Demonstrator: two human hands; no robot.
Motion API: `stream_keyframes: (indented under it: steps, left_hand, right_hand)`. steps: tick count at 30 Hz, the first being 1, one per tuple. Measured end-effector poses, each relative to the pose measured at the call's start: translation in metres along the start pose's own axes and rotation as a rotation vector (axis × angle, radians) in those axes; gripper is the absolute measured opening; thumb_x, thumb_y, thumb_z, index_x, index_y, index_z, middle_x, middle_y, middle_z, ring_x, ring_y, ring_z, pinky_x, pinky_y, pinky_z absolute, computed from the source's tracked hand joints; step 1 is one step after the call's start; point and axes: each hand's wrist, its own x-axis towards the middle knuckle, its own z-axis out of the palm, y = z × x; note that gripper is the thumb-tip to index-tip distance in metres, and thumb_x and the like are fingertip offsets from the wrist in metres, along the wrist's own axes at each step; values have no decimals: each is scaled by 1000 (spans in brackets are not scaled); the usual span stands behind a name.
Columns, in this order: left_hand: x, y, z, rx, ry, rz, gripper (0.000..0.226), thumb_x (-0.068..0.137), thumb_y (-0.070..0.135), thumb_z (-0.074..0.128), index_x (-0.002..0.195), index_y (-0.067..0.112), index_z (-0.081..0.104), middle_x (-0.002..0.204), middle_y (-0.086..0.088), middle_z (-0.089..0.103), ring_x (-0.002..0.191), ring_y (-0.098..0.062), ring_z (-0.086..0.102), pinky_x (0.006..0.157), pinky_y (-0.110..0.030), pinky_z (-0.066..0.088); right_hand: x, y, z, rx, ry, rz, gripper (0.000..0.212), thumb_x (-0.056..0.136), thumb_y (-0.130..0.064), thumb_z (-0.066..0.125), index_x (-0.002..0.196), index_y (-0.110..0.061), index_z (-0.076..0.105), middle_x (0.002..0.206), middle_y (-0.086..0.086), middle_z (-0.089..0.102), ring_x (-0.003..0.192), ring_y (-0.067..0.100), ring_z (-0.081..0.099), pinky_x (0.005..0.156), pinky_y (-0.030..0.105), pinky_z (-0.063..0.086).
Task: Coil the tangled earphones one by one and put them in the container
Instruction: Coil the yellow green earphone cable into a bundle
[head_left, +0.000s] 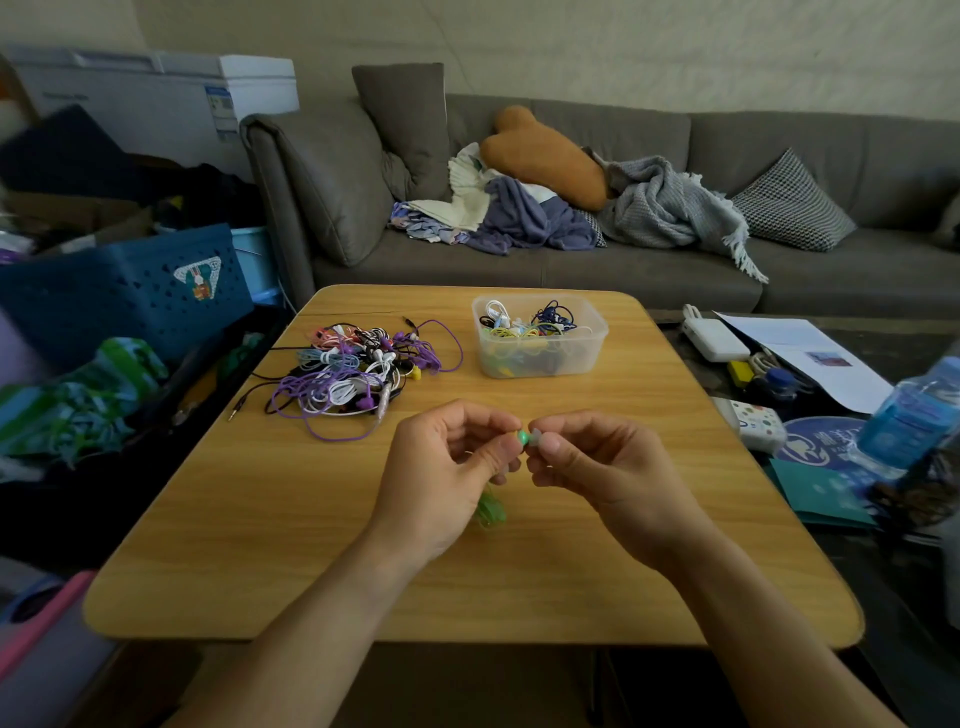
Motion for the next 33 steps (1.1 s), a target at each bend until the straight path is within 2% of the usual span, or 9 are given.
stream_keyframes:
  steps: [7, 12, 16, 21, 24, 27, 30, 33]
  left_hand:
    - [0, 2, -1, 46, -3, 1, 19, 80, -8, 71, 80, 11, 70, 65, -4, 69, 53, -10, 60, 55, -19, 50]
    - [0, 1, -3, 121, 4, -4, 27, 78, -8, 72, 75, 18, 70, 64, -5, 71, 54, -14, 62, 56, -21, 51]
    - [0, 2, -2, 129, 7, -47, 30, 78, -11, 71, 73, 19, 71, 62, -5, 70, 55, -18, 63, 57, -27, 55]
    - [-2, 4, 0, 109, 17, -140, 26, 81, -9, 69, 74, 16, 70, 59, -5, 69, 54, -17, 64, 60, -38, 56]
    - [-3, 5, 0, 180, 29, -74, 27, 79, -9, 71, 73, 17, 71, 61, -3, 70, 55, -16, 64, 57, -30, 56]
    - [-4, 5, 1, 297, 62, 42, 25, 78, -7, 73, 73, 18, 72, 62, 3, 70, 58, -7, 66, 59, -20, 53]
    - [-4, 2, 5, 456, 84, 190, 24, 76, -12, 72, 77, 12, 75, 70, 8, 71, 67, 2, 67, 63, -11, 50]
    - [-1, -2, 6, 557, 134, 320, 27, 72, -20, 67, 76, 5, 74, 72, 2, 71, 74, 0, 67, 63, -4, 46]
  right_hand:
    - [-2, -2, -1, -42, -61, 11, 20, 77, -15, 72, 93, -3, 74, 85, 18, 72, 77, 23, 67, 75, 34, 57]
    - [-2, 0, -1, -46, -76, 33, 15, 77, -17, 72, 90, -11, 78, 84, 16, 72, 78, 23, 66, 74, 35, 56]
    - [-2, 0, -3, -54, -88, 61, 16, 76, -15, 73, 90, -7, 77, 82, 16, 72, 74, 22, 65, 71, 32, 55]
    - [-4, -3, 0, -187, -39, -14, 16, 75, -17, 75, 88, -8, 77, 80, 12, 74, 70, 19, 66, 65, 30, 55]
    - [-4, -2, 0, -209, 0, 11, 16, 73, -19, 77, 85, -9, 77, 80, 11, 74, 70, 18, 66, 61, 28, 53]
    - [-2, 0, 5, 85, 14, 261, 15, 72, -15, 75, 84, -6, 73, 78, 8, 68, 68, 14, 62, 57, 23, 51]
    - [-2, 1, 8, 327, 5, 452, 7, 84, -6, 65, 89, -3, 69, 76, 6, 64, 65, 11, 61, 54, 20, 52]
    - [-2, 3, 12, 366, 18, 406, 18, 85, -4, 63, 101, 4, 68, 80, 11, 66, 68, 14, 63, 62, 23, 56]
